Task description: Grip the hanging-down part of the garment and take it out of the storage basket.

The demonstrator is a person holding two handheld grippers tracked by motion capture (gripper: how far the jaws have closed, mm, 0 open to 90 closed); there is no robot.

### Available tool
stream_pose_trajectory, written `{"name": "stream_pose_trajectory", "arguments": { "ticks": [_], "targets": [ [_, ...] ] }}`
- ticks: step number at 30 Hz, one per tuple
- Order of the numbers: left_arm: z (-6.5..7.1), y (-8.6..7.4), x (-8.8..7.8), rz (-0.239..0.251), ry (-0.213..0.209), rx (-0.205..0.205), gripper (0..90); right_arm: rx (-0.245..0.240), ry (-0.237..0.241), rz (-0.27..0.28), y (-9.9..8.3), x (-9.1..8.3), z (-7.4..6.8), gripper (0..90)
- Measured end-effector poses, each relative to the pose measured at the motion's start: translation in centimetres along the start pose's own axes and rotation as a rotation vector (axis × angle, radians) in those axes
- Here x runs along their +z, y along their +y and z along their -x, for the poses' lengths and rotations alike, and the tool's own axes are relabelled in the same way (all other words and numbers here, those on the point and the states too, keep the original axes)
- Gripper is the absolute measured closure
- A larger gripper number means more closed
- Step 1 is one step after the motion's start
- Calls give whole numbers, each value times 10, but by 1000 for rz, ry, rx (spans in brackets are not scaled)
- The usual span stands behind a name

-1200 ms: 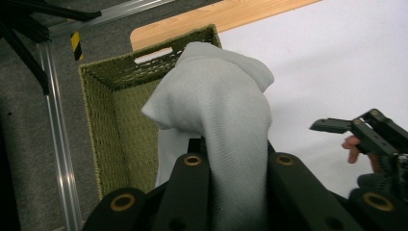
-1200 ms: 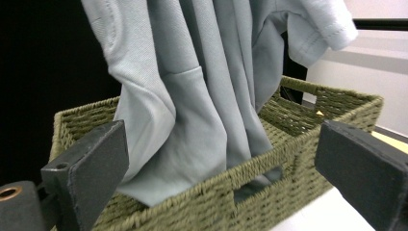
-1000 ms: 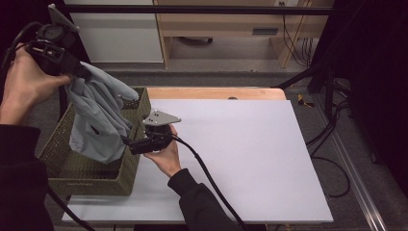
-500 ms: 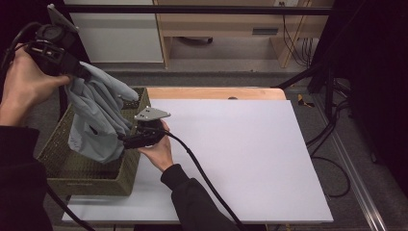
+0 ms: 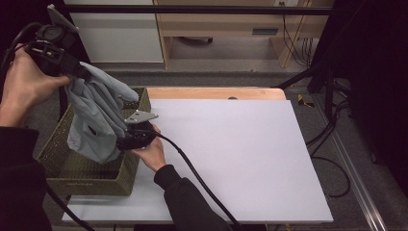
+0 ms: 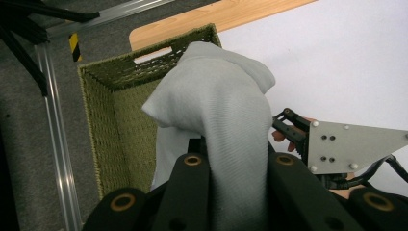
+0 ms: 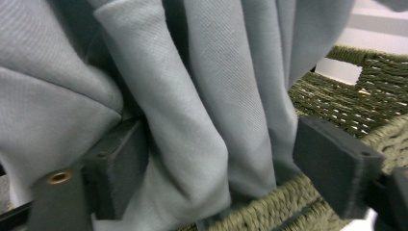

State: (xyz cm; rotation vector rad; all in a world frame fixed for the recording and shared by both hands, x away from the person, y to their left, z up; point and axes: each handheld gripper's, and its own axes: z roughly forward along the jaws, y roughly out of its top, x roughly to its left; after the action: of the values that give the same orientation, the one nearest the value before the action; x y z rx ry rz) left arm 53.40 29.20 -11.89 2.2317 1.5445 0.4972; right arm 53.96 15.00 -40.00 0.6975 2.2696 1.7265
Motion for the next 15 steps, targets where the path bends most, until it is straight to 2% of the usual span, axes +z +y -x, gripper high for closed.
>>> {"name": "stream_pose_trajectory", "arguments": {
  "ticks": [2, 4, 5, 6, 7, 8, 9, 10, 15],
  "targets": [
    [0, 0, 0, -4, -1, 3, 826, -7, 0, -11, 1, 2, -1, 345],
    [0, 0, 1, 1, 2, 1, 826, -5, -15, -25, 2, 3, 0, 488],
    [0, 0, 1, -2, 2, -1, 826, 3, -3, -31, 2, 3, 3, 640],
    [0, 0, 1, -1, 4, 0, 826, 3, -3, -31, 2, 3, 3, 640],
    [-1, 0, 1, -2, 0, -4, 826, 18, 5, -43, 2, 2, 5, 768],
    [-1, -1, 1, -2, 3, -4, 826, 24, 8, -49, 3, 1, 5, 815],
    [-1, -1, 1, -4, 2, -4, 826, 24, 8, -49, 3, 1, 5, 815],
    [-2, -1, 1, -3, 3, -4, 826, 13, 11, -55, 4, -2, 6, 855],
    [-2, 0, -1, 4, 3, -9, 826, 15, 16, -60, 7, -8, 5, 867]
  ]
}}
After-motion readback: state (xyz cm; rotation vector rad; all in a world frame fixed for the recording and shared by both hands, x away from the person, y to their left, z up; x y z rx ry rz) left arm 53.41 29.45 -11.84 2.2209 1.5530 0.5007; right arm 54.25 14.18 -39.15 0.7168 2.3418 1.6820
